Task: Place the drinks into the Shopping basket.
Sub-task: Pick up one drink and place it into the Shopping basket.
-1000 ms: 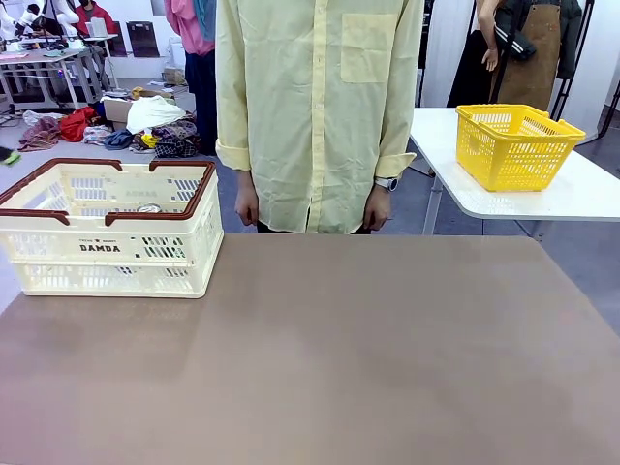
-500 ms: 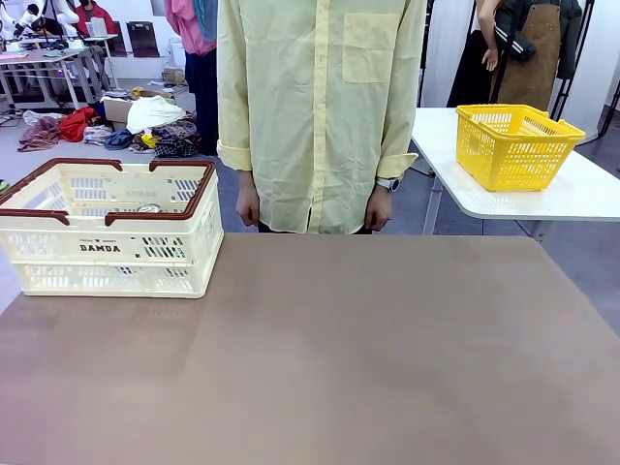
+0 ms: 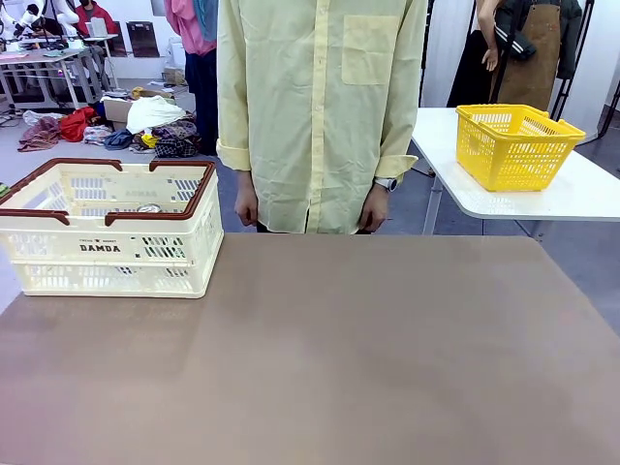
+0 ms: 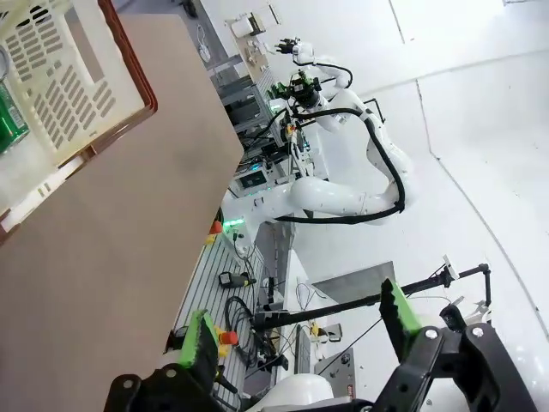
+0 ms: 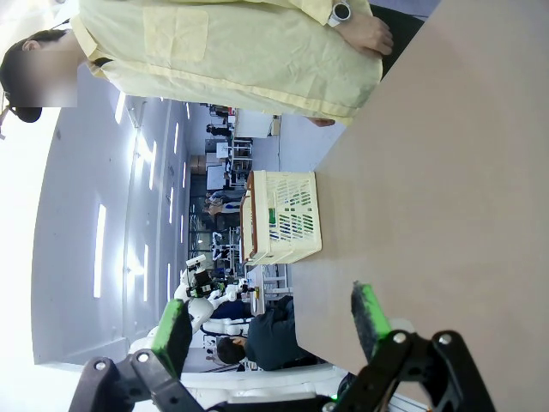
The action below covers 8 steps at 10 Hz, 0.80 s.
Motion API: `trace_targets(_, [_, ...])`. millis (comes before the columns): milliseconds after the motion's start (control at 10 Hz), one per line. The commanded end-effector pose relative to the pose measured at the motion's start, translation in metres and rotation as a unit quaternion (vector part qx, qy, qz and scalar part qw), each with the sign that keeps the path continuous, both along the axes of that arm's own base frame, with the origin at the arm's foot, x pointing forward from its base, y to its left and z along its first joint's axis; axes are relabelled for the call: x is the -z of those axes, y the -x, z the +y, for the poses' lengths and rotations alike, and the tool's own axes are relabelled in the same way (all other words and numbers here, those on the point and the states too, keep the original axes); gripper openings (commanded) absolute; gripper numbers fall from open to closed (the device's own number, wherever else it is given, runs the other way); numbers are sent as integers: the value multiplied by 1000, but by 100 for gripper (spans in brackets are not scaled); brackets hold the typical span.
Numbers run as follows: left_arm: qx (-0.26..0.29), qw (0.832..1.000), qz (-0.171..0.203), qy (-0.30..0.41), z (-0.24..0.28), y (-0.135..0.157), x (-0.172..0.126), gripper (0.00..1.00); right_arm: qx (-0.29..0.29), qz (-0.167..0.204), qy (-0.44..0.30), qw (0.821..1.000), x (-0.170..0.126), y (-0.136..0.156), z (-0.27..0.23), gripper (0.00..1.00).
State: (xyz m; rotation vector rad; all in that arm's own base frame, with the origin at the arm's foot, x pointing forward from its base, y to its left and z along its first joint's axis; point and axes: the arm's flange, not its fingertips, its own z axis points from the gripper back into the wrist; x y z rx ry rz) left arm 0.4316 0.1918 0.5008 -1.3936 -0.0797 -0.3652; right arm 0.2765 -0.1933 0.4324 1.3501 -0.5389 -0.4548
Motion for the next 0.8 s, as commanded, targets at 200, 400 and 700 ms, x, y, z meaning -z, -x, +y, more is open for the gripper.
trace_targets(200, [-6, 1000, 2, 5, -2, 3, -3, 100, 3, -15, -4, 1000, -2, -4, -1, 100])
trace_targets(400, [-6, 1000, 2, 5, -2, 3, -3, 100, 3, -15, -4, 1000, -2, -4, -1, 100])
trace_targets(700, [-6, 1000, 2, 5, -2, 3, -3, 100, 3, -15, -4, 1000, -2, -4, -1, 100])
